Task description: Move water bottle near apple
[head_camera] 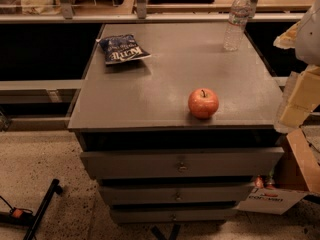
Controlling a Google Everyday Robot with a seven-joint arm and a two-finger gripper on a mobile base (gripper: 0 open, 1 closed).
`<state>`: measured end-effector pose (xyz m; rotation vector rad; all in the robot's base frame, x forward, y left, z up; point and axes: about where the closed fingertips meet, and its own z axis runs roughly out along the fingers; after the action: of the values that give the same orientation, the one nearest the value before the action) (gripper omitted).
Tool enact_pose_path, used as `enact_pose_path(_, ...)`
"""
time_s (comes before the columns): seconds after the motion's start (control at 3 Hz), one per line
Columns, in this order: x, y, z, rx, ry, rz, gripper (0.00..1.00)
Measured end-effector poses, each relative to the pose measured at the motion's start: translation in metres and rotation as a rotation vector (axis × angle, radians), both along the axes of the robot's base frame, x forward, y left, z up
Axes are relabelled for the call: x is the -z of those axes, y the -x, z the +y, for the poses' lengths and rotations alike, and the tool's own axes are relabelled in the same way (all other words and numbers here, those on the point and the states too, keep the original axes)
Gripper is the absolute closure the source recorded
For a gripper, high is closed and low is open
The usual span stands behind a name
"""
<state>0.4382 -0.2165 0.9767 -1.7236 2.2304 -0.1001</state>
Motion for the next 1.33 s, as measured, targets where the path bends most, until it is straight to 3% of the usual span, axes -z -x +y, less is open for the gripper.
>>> enact_pose_path(0.33, 0.0, 0.0, 0.0, 0.0, 0.0, 0.0, 0.0)
enact_pose_path(0.67, -0.003, -0.007, -0.007, 0.028, -0.01, -0.027, 0.0)
enact_pose_path(1.0, -0.003, -0.032, -0.022, 0.087, -0.026, -0.084, 0.0)
enact_pose_path(1.33, -0.004, -0.035, -0.022, 0.09, -0.03, -0.094, 0.0)
